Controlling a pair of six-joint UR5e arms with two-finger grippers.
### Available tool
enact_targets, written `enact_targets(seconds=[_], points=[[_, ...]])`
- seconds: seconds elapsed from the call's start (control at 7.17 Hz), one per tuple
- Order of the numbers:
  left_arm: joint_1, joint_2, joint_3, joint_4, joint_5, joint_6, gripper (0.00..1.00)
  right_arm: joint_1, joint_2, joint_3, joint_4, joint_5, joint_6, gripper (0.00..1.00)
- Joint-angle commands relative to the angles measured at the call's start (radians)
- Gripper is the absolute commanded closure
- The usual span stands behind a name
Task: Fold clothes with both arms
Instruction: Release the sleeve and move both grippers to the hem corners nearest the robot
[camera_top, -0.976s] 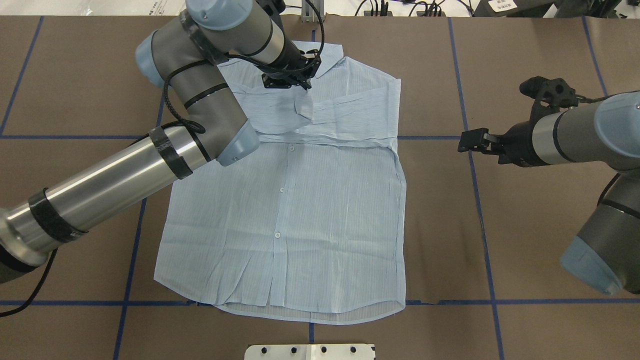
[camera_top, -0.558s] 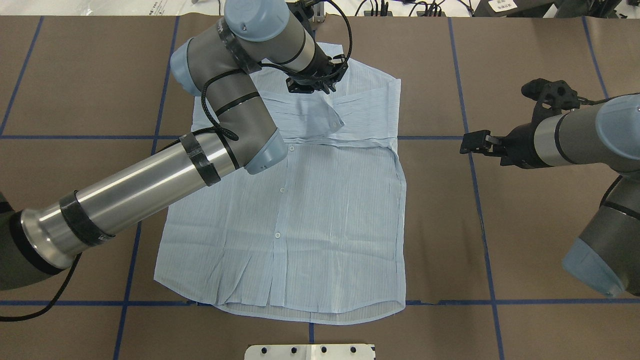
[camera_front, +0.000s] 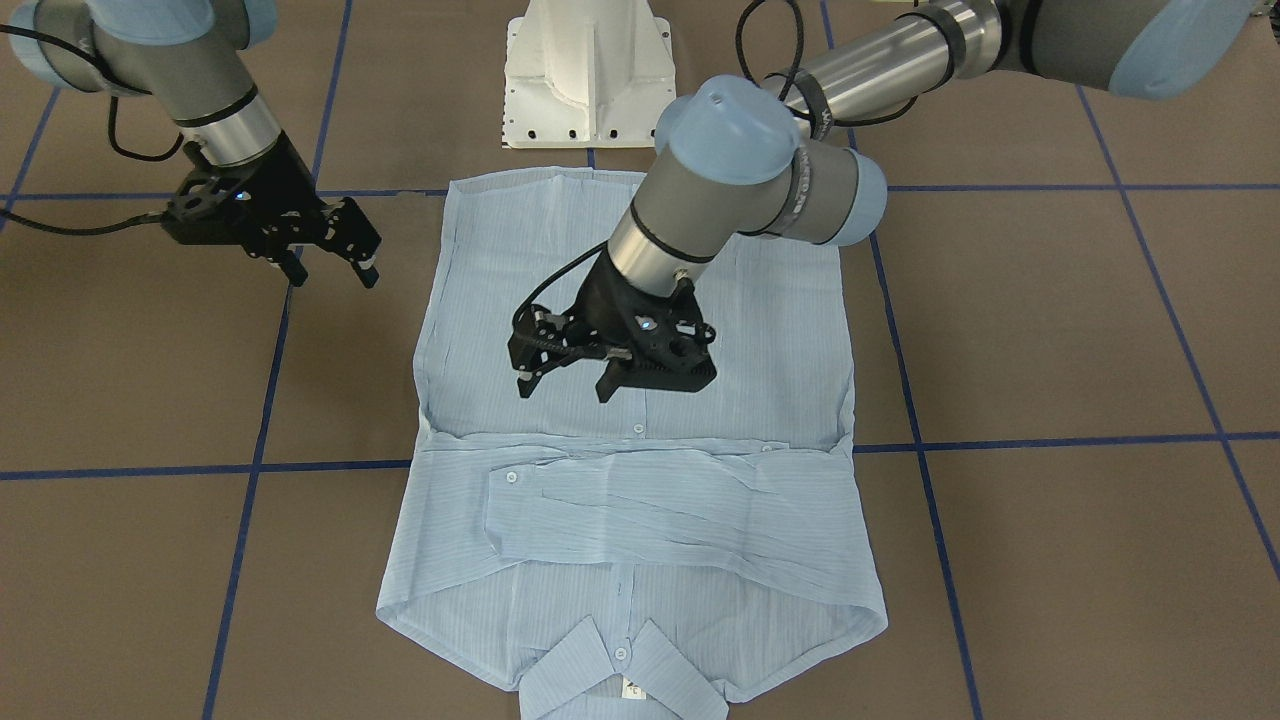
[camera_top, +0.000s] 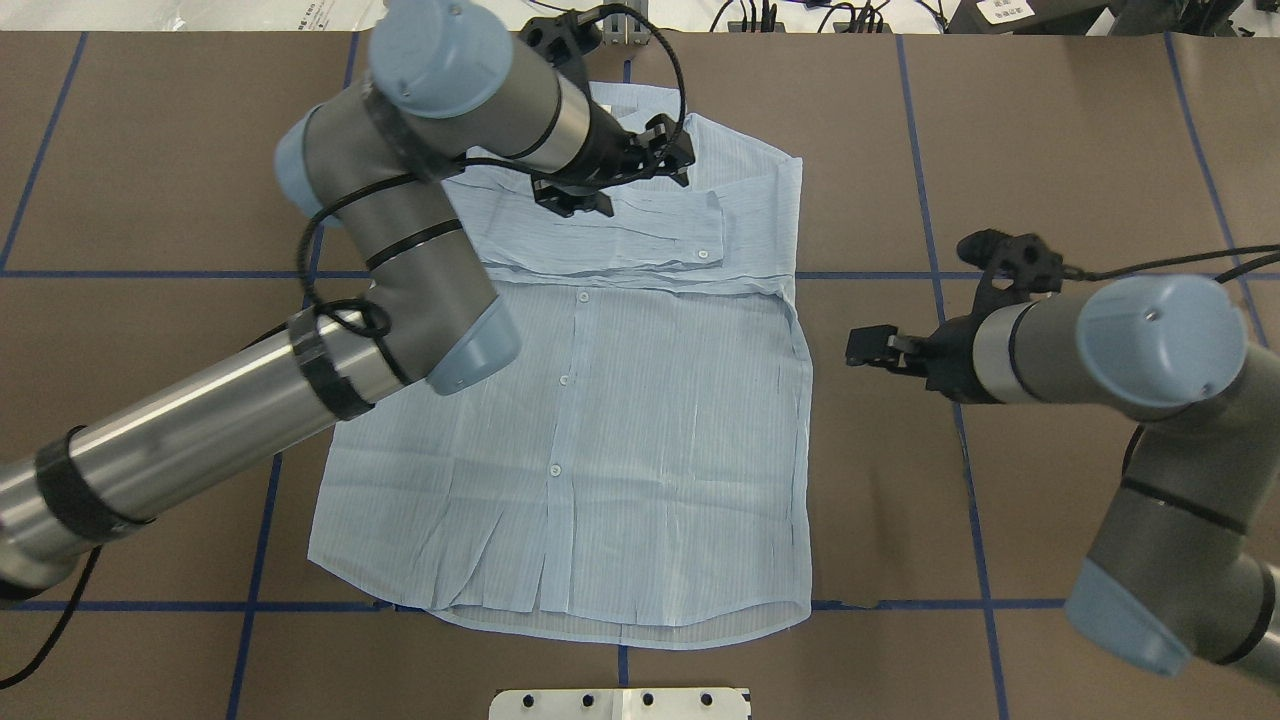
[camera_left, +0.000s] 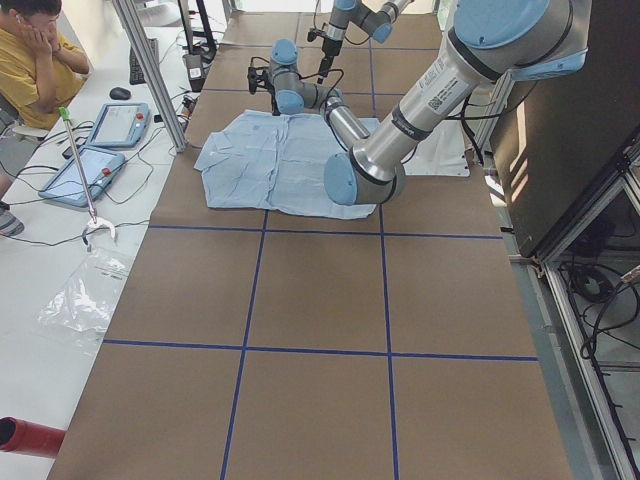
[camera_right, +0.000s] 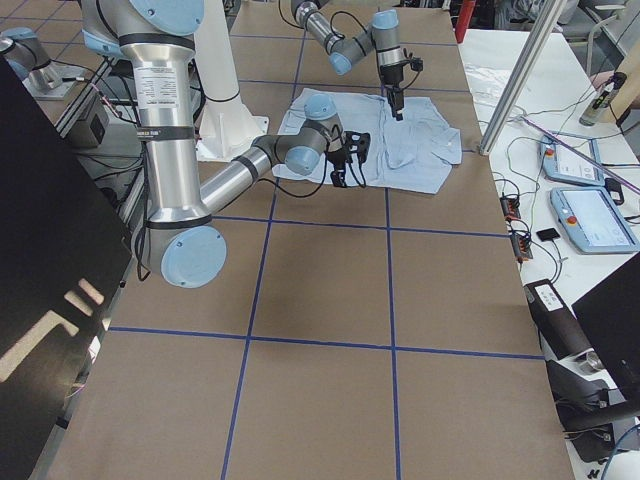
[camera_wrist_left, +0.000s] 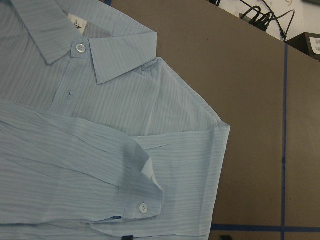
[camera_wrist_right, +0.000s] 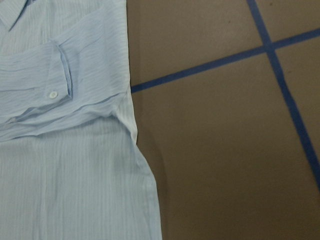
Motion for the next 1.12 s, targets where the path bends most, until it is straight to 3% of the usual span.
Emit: enact_targets(seconds=[0.0,0.14,0.42,0.7,0.98], points=[[-0.009,0.247,-0.284,0.006,-0.038,0.012,0.01,-0.189,0.03,0.004,-0.015,-0.124,0.235,0.01],[-0.017,0.317,-0.354,0.006,-0.037,0.012,0.01,-0.246,0.03,0.006,-0.038,-0.126,0.359,0.02],[-0.021,0.351,-0.367,0.005,-0.031,0.014,0.01,-0.303,0.048,0.026,-0.13,-0.143,0.456,0.02],[-0.046,0.381,-0.393,0.003,-0.034,0.012,0.01,-0.317,0.139,0.053,-0.323,-0.135,0.478,0.02],[-0.046,0.402,-0.407,0.005,-0.037,0.012,0.01,-0.342,0.141,0.046,-0.33,-0.147,0.559,0.03]])
